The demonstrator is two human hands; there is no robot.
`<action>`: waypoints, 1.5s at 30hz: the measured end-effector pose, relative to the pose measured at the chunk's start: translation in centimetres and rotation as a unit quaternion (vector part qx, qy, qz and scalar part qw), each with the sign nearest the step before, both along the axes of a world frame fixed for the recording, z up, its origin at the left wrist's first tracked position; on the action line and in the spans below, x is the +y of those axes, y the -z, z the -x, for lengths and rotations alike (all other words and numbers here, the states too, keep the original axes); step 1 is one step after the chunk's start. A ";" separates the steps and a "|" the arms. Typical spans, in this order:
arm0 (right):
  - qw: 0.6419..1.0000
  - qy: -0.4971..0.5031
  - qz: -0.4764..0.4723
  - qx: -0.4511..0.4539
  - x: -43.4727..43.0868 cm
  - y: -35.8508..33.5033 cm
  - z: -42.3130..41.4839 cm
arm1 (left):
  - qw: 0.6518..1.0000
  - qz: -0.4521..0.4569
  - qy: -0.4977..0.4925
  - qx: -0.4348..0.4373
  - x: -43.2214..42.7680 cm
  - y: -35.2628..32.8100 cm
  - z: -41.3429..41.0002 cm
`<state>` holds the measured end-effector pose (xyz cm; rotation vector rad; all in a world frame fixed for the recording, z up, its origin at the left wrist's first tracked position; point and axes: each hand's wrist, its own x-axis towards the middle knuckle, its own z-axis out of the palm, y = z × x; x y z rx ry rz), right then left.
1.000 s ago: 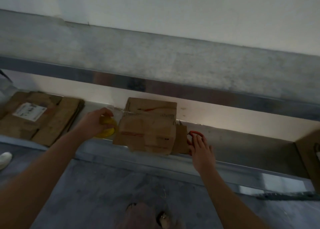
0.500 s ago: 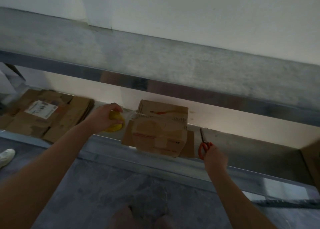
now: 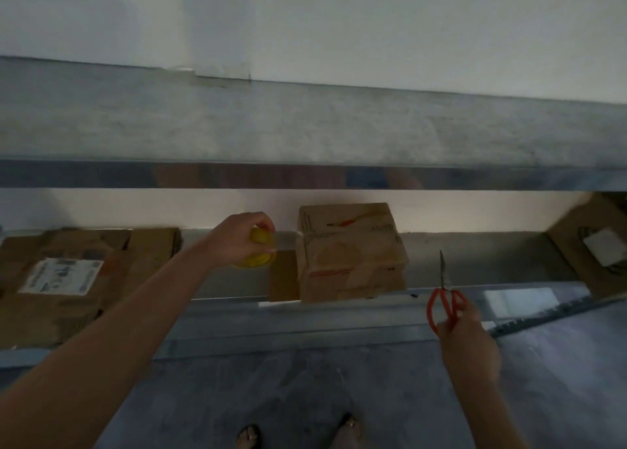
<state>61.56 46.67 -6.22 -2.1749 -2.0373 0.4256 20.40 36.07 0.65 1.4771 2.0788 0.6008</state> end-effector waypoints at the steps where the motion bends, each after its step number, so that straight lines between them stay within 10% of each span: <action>1: 1.000 0.003 -0.011 0.008 -1.7 -1.0 0.5 | 1.000 -0.003 0.007 -0.003 -0.1 -0.1 0.1; 11: 0.974 -0.127 0.058 0.177 -13.4 -7.0 11.2 | 0.999 -0.021 0.015 -0.028 -0.2 -0.2 0.4; 16: 0.852 -0.062 0.287 0.433 -14.2 -4.7 16.9 | 0.999 -0.029 -0.001 -0.037 -0.2 -0.4 0.5; 45: 0.730 0.024 0.394 0.557 -10.0 -0.1 19.7 | 0.999 -0.039 0.017 -0.026 -0.9 -0.2 0.2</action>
